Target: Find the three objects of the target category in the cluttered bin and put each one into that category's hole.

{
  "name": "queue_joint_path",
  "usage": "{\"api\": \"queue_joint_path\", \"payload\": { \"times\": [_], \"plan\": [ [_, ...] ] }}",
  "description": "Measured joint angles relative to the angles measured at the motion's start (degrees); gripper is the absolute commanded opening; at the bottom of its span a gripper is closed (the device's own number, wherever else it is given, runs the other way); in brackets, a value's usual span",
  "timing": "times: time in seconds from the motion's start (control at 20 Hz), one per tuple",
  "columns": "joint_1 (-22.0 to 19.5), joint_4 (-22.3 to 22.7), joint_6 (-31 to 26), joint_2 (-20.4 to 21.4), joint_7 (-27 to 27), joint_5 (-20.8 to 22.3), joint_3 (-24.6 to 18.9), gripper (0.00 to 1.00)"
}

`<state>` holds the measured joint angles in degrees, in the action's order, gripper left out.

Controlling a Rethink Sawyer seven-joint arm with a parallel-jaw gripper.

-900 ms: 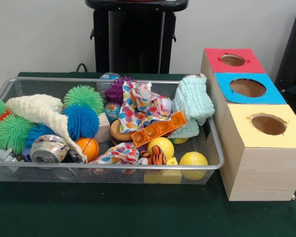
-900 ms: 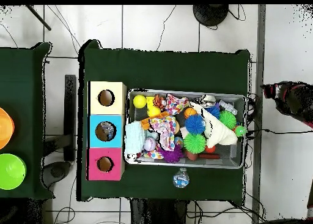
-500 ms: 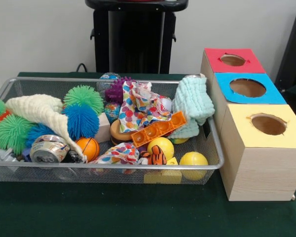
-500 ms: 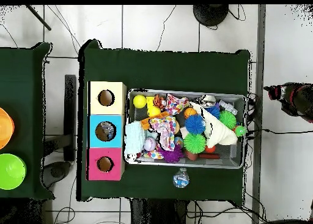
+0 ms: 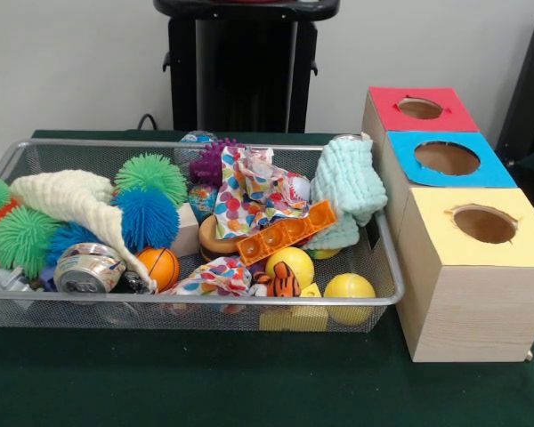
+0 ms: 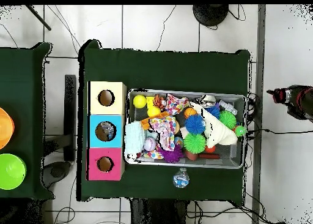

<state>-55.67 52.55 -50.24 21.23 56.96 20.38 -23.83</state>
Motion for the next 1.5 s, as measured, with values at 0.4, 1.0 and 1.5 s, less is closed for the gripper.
{"api": "queue_joint_path", "payload": {
  "times": [0.4, 1.0, 1.5],
  "plan": [
    [-2.30, 19.23, 2.19, 12.98, 0.00, -1.53, 1.88, 1.00],
    [-2.31, 38.73, 12.44, 25.83, 0.01, -3.64, 6.02, 1.00],
    [-1.35, 54.44, 27.23, 30.83, 1.28, -5.10, 10.36, 1.00]
  ]
}}
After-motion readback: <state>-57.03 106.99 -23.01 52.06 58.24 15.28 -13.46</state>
